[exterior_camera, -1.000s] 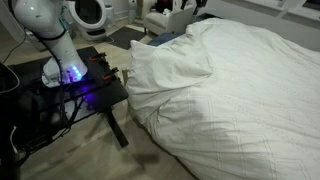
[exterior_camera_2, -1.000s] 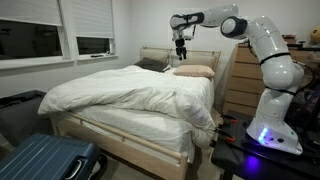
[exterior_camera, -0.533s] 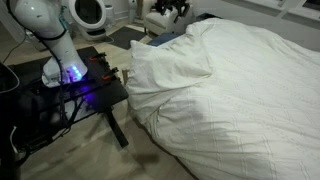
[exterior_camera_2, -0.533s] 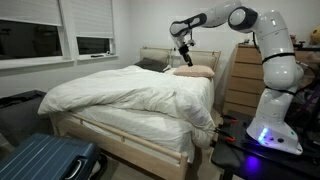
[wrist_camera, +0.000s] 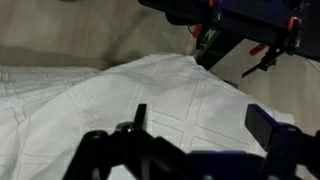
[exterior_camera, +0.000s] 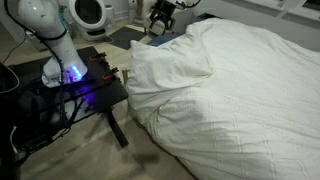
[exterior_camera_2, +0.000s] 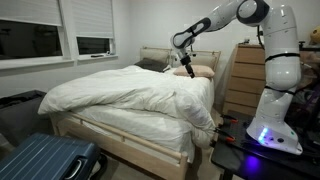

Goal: Uncover the right corner of the bed

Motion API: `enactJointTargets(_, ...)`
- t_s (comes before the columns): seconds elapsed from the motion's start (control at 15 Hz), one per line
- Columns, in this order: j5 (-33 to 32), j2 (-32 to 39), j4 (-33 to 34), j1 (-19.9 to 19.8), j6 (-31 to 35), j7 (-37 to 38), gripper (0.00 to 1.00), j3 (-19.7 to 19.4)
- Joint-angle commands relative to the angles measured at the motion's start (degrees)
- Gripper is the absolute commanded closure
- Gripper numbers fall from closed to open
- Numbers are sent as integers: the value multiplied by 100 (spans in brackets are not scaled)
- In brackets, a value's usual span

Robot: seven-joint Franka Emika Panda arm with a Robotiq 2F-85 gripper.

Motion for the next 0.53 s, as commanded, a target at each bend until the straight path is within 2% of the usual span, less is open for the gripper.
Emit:
enactJointTargets(0.0, -15, -650, -1438, 254, 991, 238, 0, -136)
enactJointTargets(0.2, -6, -948, -2447, 390, 1764, 194, 0, -111)
enactJointTargets(0.33, -34, -1198, -3146, 549, 2415, 583, 0, -112)
enactJointTargets(0.47, -68, -1468, -3847, 728, 3268, 1273, 0, -117)
